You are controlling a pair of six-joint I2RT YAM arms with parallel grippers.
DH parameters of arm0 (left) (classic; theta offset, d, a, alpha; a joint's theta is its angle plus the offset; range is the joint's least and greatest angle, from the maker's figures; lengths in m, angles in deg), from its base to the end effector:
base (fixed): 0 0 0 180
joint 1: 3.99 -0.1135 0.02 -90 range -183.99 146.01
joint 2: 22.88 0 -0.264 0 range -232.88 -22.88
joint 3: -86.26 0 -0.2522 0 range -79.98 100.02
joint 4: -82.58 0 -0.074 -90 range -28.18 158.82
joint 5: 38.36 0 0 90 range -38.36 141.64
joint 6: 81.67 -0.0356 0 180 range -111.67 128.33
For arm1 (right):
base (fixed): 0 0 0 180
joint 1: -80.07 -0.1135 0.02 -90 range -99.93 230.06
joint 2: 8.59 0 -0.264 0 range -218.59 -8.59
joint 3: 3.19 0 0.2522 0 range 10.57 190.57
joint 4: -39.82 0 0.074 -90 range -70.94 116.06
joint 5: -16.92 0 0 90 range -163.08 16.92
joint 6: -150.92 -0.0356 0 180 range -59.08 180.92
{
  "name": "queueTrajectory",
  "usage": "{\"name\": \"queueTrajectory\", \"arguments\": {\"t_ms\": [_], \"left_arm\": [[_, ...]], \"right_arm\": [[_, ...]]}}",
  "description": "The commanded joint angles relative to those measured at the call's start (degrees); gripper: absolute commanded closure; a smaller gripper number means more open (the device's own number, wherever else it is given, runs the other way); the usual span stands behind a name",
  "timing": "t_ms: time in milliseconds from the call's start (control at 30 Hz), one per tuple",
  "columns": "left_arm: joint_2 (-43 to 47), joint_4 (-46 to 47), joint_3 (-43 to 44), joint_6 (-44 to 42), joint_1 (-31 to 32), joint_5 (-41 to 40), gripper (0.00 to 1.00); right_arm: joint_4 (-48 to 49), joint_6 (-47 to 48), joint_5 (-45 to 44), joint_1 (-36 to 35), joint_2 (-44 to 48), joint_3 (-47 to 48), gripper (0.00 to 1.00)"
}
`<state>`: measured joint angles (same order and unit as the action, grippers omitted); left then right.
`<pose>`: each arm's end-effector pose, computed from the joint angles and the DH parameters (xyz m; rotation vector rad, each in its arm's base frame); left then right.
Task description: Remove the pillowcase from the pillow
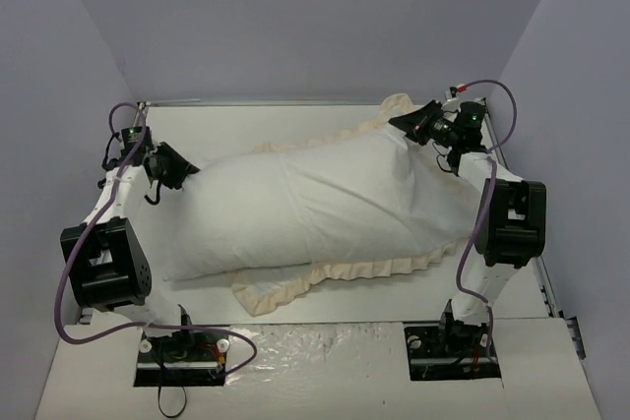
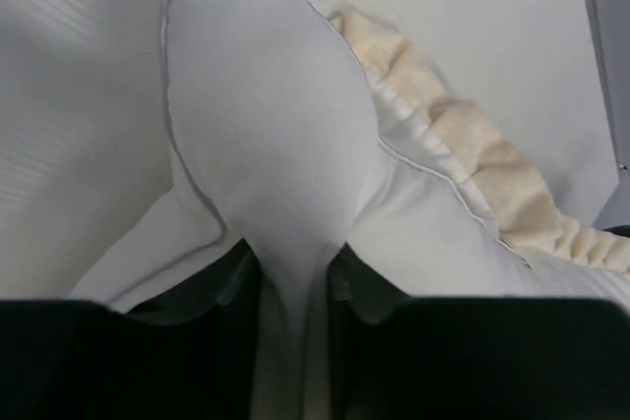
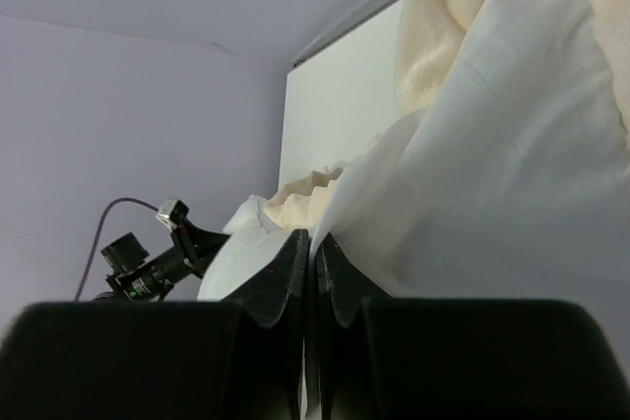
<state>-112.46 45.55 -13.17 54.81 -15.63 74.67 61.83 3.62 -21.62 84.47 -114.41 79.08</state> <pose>0.3371 0.0552 0.2611 -1.0009 2.2107 -0.7624 0.4202 -0.0044 0.2641 0.1777 1.7750 1.3970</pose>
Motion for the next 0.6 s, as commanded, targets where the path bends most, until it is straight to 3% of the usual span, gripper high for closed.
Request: {"name": "queueTrajectory", "arguments": {"t_ms": [0, 67, 200, 433, 567], "left_arm": [[2.3, 6.3, -1.3, 0.8, 0.6, 4.9, 0.82], [3.4, 7.3, -2.0, 1.1, 0.4, 5.4, 0.97], [7.4, 11.5, -4.3, 2.5, 0.0, 5.7, 0.98], [15.3, 13.8, -5.5, 5.3, -5.0, 1.9, 0.98], [18.6, 13.2, -4.7, 7.5, -9.7, 0.5, 0.98]], "right_arm": [[17.0, -6.2, 8.0, 4.2, 4.7, -2.6, 1.0], [21.2, -9.0, 9.3, 6.0, 5.4, -4.6, 1.0], [16.9, -4.5, 11.3, 10.7, 7.9, -6.2, 1.0], [-6.1, 14.2, 11.2, 20.5, 13.9, -4.0, 1.0], [-7.5, 16.2, 11.7, 28.5, 14.2, -5.1, 1.0]]}}
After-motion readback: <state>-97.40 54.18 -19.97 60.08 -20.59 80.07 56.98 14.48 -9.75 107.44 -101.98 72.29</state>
